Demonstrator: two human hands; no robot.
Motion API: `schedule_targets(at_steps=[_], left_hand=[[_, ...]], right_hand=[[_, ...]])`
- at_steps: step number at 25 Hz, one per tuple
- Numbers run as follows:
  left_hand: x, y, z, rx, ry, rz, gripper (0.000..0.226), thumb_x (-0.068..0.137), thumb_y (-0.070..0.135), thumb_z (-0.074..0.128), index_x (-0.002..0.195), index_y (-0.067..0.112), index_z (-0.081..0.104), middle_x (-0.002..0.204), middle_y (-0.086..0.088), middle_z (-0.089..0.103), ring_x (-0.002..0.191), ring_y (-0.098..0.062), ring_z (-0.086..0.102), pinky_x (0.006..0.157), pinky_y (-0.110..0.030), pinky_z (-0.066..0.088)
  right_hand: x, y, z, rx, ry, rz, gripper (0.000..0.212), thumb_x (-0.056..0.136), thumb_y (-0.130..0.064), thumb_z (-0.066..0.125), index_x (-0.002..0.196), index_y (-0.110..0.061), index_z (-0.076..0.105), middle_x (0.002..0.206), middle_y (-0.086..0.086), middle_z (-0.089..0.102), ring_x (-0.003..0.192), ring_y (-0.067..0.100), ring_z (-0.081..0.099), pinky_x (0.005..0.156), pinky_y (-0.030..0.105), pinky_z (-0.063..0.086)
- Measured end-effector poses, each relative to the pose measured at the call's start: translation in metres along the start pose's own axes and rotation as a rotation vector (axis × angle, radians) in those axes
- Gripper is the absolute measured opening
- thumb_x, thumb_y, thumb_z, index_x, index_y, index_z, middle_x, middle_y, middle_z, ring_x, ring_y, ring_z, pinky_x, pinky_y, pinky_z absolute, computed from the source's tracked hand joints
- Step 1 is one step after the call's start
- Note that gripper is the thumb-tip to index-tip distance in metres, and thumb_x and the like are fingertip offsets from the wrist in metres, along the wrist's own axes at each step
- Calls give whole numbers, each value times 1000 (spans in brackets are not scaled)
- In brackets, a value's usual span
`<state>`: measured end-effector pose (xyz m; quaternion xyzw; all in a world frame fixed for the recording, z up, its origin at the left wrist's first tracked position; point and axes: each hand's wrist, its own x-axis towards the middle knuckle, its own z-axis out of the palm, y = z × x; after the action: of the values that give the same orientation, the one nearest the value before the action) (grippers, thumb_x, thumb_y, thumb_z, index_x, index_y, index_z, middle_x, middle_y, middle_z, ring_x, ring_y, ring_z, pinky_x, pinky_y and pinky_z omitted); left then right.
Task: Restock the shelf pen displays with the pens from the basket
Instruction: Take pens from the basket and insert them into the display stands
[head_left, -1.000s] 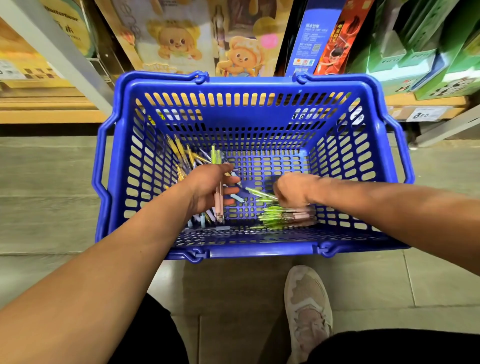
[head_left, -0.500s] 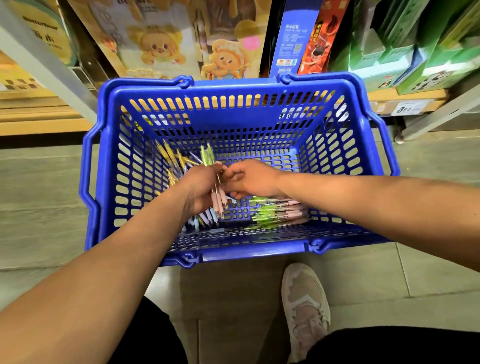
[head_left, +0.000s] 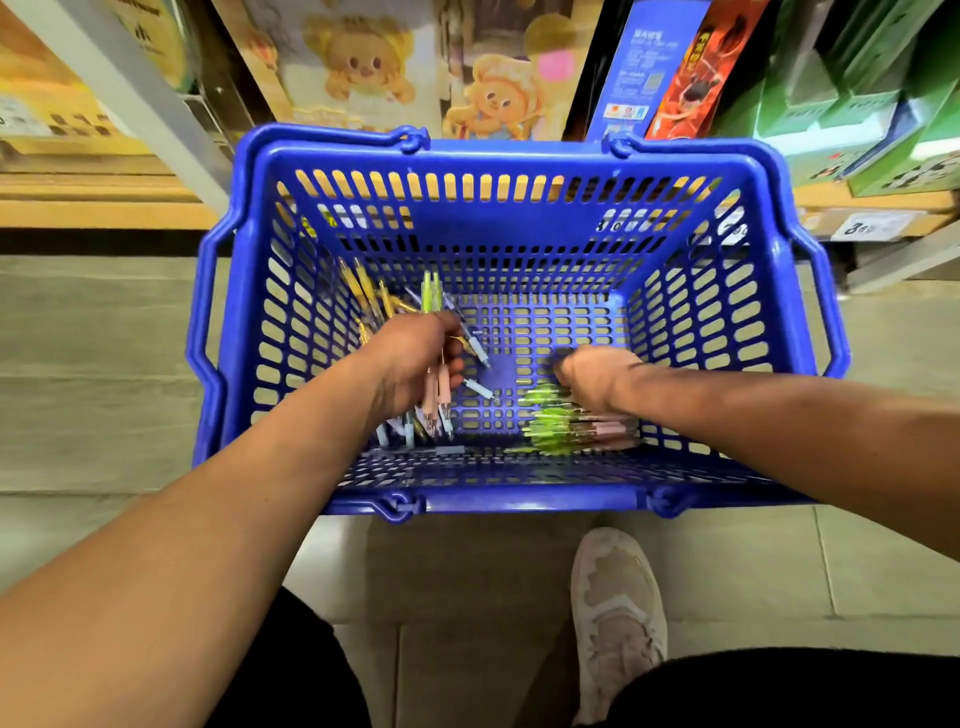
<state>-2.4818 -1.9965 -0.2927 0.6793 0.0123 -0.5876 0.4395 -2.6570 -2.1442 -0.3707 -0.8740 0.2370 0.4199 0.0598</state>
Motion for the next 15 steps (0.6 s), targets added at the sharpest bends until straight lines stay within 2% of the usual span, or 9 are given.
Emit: schedule_targets(at_steps=[3, 5, 7, 10, 11, 13, 15], left_hand=[[-2, 1, -4, 27, 19, -10, 20, 105, 17, 46, 91, 10, 59, 65, -1, 53, 56, -16, 53, 61, -33, 51], [-6, 2, -4, 39, 10, -7, 18, 107, 16, 47, 100, 10, 62, 70, -2, 63, 58, -15, 61, 60, -30, 55], [-10, 2, -4, 32, -6, -16, 18, 108, 17, 46, 110, 9, 62, 87, -5, 73, 69, -17, 68, 64, -31, 57], [-11, 1, -1, 30, 18, -19, 18, 107, 16, 48, 114, 10, 64, 118, -7, 73, 86, -21, 69, 77, -37, 57], [-11, 1, 0, 27, 30, -17, 19, 107, 16, 48, 114, 12, 65, 123, -6, 71, 89, -21, 69, 82, -39, 56], [-10, 0, 4, 0, 35, -18, 22, 108, 19, 46, 120, 14, 64, 128, -5, 68, 99, -24, 67, 93, -45, 54], [-9, 1, 9, -37, 3, -21, 26, 109, 22, 44, 128, 12, 60, 124, -9, 66, 102, -26, 63, 91, -46, 52]], right_hand=[[2, -6, 1, -33, 8, -6, 20, 92, 1, 62, 110, -6, 64, 98, 6, 61, 84, 23, 61, 67, 27, 50], [1, -5, -4, -58, -22, -22, 23, 92, 2, 63, 113, -6, 63, 100, 7, 60, 91, 25, 63, 74, 28, 54], [-1, -3, -11, -78, -43, -31, 18, 95, -2, 62, 113, -6, 64, 109, 8, 64, 99, 26, 66, 79, 31, 57], [-6, 1, -31, -12, 24, -70, 10, 101, -17, 59, 108, -12, 64, 103, 6, 67, 93, 23, 67, 74, 31, 57], [-7, 2, -40, 150, 74, -85, 13, 101, -24, 60, 105, -13, 65, 99, 4, 68, 87, 20, 66, 73, 31, 57], [-10, -4, -58, 686, 131, -133, 16, 97, -34, 65, 96, -18, 69, 89, 0, 71, 78, 13, 66, 74, 30, 58], [-17, -21, -70, 1156, 154, -202, 12, 92, -29, 72, 94, -17, 70, 83, 0, 75, 72, 8, 68, 72, 25, 60]])
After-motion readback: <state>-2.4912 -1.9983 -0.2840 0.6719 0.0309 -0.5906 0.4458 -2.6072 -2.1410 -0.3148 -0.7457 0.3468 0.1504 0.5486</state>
